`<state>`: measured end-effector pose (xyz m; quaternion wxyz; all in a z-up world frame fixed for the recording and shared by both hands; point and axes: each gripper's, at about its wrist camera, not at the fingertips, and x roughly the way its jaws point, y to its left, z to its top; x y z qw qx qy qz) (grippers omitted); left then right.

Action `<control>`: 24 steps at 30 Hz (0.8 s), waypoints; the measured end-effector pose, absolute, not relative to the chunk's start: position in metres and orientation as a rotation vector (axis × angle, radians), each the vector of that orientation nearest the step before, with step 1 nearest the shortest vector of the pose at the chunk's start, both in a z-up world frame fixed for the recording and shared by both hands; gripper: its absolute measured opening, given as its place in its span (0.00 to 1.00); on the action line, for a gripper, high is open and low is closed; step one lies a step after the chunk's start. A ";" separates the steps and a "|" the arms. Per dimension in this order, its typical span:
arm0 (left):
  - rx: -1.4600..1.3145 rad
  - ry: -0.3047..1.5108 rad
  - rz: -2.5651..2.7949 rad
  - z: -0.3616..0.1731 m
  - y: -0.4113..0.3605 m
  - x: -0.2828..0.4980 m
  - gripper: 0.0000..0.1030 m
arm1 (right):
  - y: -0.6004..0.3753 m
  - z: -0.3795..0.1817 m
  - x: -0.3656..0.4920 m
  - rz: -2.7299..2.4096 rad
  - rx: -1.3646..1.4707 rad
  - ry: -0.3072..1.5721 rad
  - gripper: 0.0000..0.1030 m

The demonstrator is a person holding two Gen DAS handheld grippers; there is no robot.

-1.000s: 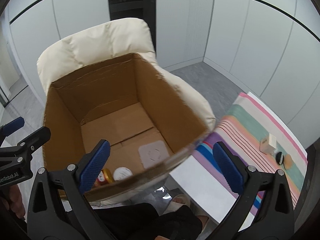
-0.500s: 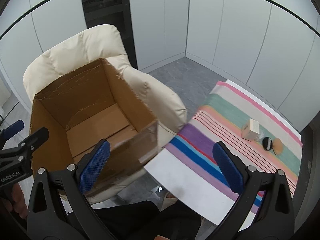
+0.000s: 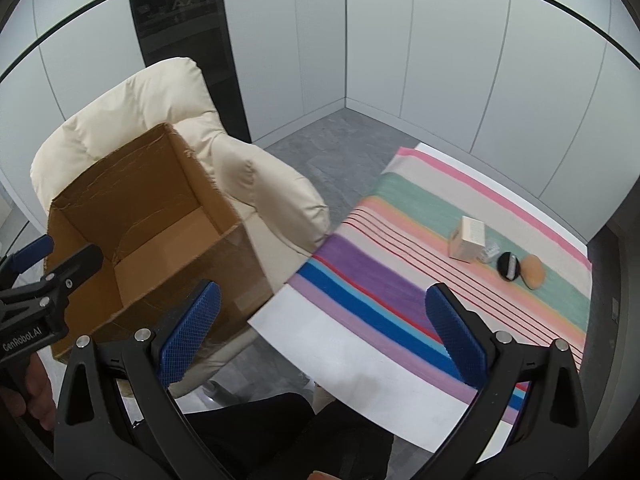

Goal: Organize objects
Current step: 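Move both tools back over the table toward the remaining items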

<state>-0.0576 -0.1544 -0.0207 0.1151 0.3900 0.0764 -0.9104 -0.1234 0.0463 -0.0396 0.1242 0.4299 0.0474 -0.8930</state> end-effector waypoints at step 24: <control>1.228 0.171 -2.819 -0.020 -0.048 -0.098 1.00 | 0.168 -0.039 -0.110 -2.768 1.332 0.067 1.00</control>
